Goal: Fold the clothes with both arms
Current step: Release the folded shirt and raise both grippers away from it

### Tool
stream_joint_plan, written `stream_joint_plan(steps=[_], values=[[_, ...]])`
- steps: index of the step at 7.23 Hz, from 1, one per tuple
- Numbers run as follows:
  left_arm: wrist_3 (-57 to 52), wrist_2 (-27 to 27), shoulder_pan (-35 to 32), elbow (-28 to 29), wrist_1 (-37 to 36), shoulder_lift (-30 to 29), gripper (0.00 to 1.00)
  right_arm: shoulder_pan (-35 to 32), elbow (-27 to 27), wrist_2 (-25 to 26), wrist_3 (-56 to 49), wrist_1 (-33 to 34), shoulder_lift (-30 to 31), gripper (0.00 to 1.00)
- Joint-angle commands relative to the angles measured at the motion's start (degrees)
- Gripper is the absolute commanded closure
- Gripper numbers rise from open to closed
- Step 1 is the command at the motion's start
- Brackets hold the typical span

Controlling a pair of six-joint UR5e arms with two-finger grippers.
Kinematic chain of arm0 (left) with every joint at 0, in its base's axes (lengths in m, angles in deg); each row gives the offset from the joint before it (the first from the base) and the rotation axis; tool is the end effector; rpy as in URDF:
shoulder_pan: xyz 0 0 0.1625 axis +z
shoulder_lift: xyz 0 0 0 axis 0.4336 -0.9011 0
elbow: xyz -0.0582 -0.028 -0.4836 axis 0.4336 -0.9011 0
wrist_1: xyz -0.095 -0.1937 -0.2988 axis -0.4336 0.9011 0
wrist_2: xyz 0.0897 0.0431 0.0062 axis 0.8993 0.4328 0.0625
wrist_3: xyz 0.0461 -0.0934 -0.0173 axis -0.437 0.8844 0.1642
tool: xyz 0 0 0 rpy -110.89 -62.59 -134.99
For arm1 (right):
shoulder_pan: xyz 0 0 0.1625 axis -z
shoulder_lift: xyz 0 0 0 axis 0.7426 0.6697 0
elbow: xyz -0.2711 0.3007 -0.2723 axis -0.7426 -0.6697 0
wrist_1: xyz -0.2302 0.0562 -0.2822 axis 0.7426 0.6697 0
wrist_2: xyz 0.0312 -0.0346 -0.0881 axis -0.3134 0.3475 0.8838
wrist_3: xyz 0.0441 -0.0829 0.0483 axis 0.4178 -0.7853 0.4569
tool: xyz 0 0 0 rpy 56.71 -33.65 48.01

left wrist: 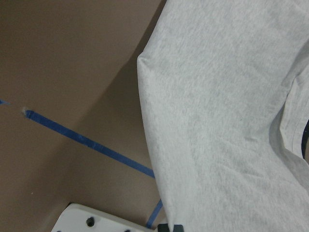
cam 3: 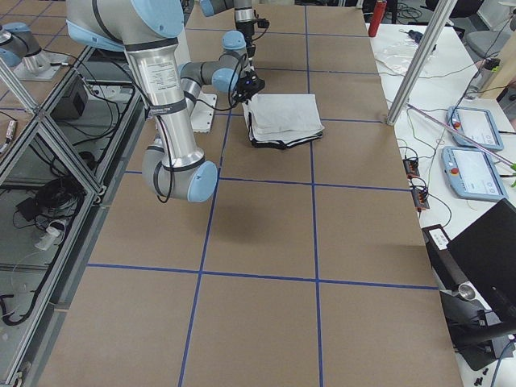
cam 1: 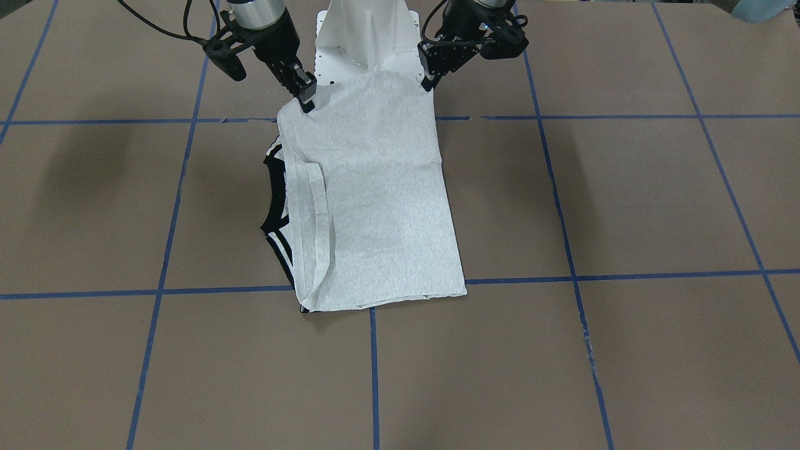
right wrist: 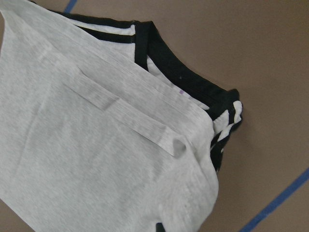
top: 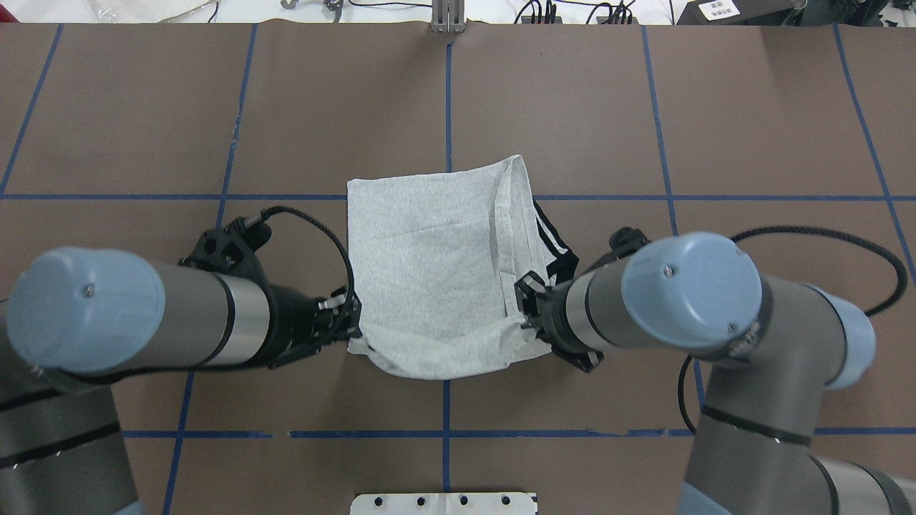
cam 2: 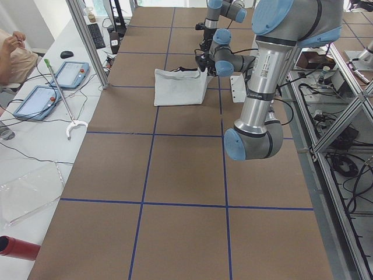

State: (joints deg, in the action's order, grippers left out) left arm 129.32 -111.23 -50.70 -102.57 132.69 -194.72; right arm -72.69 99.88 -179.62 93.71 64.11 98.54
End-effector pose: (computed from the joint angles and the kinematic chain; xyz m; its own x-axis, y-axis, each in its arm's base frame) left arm 0.4129 -0.3160 0.2762 0.2749 -0.4458 -0.8518 0.3404 0.8737 -0.3474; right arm -0.4440 -0.3270 0.2940 0.2736 0.7548 0.5962 -0.5088 0.6396 -0.5762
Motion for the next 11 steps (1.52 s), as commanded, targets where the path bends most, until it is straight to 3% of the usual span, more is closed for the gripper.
stream_joint_plan(steps=[1, 3, 5, 6, 7, 8, 9, 10, 11], values=[[-8.52, -0.01, -7.49, 9.63, 0.67, -5.16, 1.0, -6.27, -9.7, -1.64, -5.21, -0.48, -6.41, 1.0], [-11.91, 0.07, -10.06, 18.15, 7.22, -6.06, 1.0, -8.13, -19.2, -1.73, -7.77, -2.83, -10.99, 1.0], [-12.09, 0.16, -10.77, 25.03, 14.45, -6.5, 1.0, -9.19, -23.96, -1.91, -9.7, -6.7, -11.27, 1.0], [-12.79, 0.42, -11.21, 26.7, 15.43, -7.02, 1.0, -10.15, -28.07, -1.91, -10.59, -7.5, -13.62, 0.91], [-15.67, 0.51, -12.86, 29.85, 16.05, -8.25, 1.0, -10.68, -34.38, -1.82, -17.91, -8.64, -16.95, 0.01], [-19.0, 0.51, -15.84, 35.45, 20.67, -9.74, 0.35, -13.9, -39.49, -2.95, -22.42, -11.43, -19.6, 0.0], [-23.21, 0.43, -18.65, 39.34, 24.37, -10.01, 0.24, -18.72, -41.19, -8.35, -29.68, -11.81, -19.8, 0.0], [-26.21, 0.43, -20.86, 43.81, 29.1, -10.02, 0.24, -22.77, -42.69, -10.32, -36.46, -11.81, -18.67, 0.0], [-28.51, 0.43, -22.53, 44.12, 29.76, -9.93, 0.24, -25.95, -43.14, -11.91, -41.92, -11.73, -16.65, 0.0]])
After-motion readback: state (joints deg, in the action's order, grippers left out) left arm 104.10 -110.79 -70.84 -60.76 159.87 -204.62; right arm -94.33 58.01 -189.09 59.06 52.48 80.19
